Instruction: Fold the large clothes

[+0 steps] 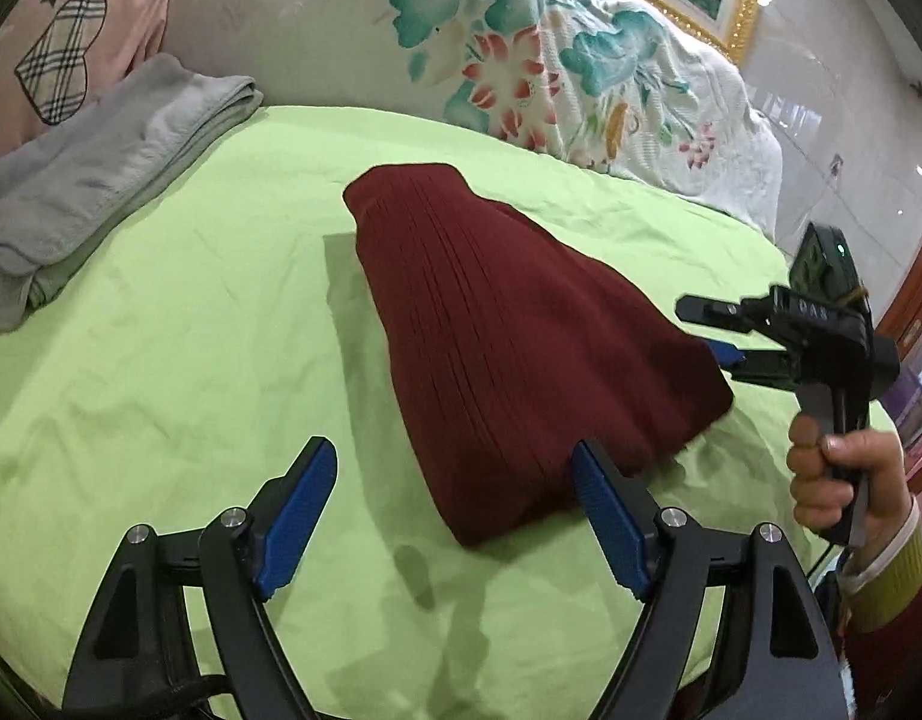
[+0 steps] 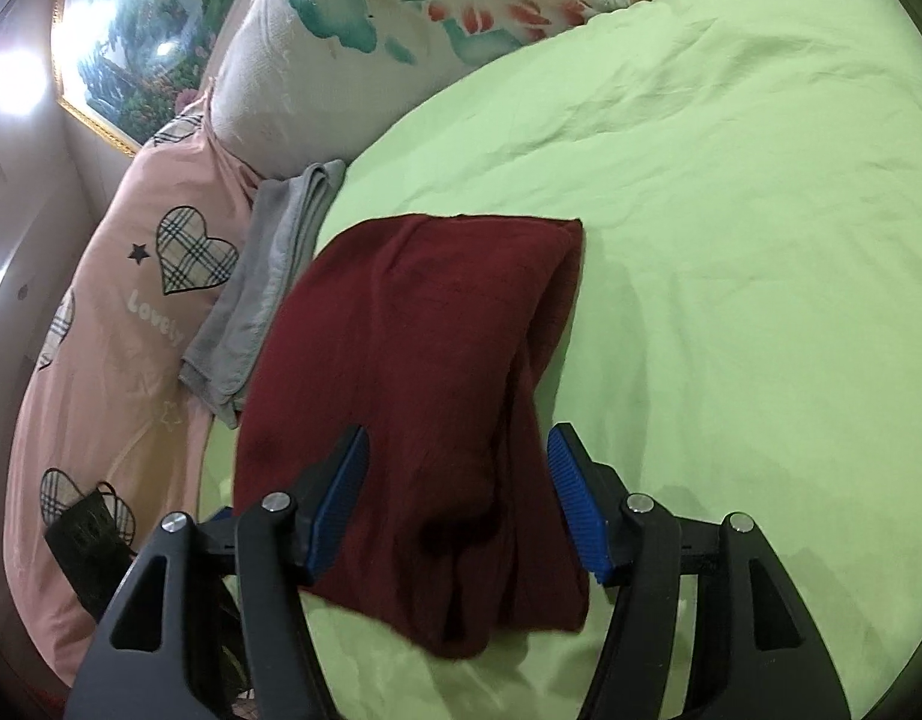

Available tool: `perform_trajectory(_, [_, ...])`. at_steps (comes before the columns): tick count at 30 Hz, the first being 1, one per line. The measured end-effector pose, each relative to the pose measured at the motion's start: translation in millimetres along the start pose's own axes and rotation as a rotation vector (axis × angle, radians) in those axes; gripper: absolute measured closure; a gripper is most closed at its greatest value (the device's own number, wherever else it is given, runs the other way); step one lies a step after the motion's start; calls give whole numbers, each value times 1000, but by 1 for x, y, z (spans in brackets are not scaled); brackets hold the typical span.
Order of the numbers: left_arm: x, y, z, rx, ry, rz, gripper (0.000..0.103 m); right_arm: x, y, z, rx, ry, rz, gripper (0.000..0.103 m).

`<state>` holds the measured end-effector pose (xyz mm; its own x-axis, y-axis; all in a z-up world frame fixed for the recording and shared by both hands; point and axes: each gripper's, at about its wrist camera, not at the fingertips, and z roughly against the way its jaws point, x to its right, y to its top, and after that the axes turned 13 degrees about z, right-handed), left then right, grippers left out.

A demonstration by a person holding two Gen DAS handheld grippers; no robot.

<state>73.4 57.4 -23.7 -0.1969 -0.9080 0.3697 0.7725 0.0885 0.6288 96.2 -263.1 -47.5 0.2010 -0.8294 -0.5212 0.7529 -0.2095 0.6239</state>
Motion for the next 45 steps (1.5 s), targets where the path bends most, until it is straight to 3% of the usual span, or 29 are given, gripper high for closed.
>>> perform_trajectory(3, [7, -11, -7, 5, 50, -50, 22, -7, 3, -9, -21, -12, 26, 40])
perform_trajectory(9, [27, -25, -27, 67, 243, -225, 23, -13, 4, -36, -82, -7, 46, 41])
perform_trajectory(10, [31, -27, -29, 90, 269, -258, 27, -13, 4, -38, -87, -6, 46, 51])
perform_trajectory(11, [35, -28, -30, 113, 289, -284, 39, -13, 4, -40, -95, -13, 47, 72])
perform_trajectory(12, [41, -31, -31, 140, 316, -331, 56, -14, 7, -42, -103, -12, 48, 77])
perform_trajectory(13, [49, -35, -32, 156, 332, -384, 66, -14, 9, -39, -96, -1, 53, 80])
perform_trajectory(15, [64, -43, -31, 208, 386, -477, 77, -20, 16, -27, -56, -2, 83, 83])
perform_trajectory(19, [84, -62, -37, 246, 450, -646, 83, -16, 25, -1, -10, -47, 128, 85])
perform_trajectory(22, [92, -83, -51, 243, 496, -766, 84, 4, 15, -14, -83, -109, 109, 85])
perform_trajectory(24, [91, -88, -58, 233, 511, -782, 84, 10, 7, -27, -122, -106, 99, 85])
perform_trajectory(27, [83, -80, -54, 194, 467, -729, 81, 13, 2, -28, -108, -97, 69, 78])
perform_trajectory(29, [72, -71, -45, 140, 395, -672, 72, 15, 2, -24, -109, -105, 45, 62])
perform_trajectory(30, [67, -65, -41, 108, 355, -651, 69, 16, 2, -19, -104, -108, 37, 61])
perform_trajectory(34, [40, -41, -2, 26, 132, -475, 69, 19, 3, 15, -34, -130, 16, 60])
perform_trajectory(38, [24, 4, 22, 40, -76, -282, 69, 5, 13, 38, 68, -106, 36, 60])
perform_trajectory(41, [27, 37, 10, 34, -234, -182, 72, -19, 26, 21, 63, -47, 98, 65])
perform_trajectory(45, [38, 53, -27, -43, -318, -146, 80, -35, 36, -18, 6, -38, 136, 72])
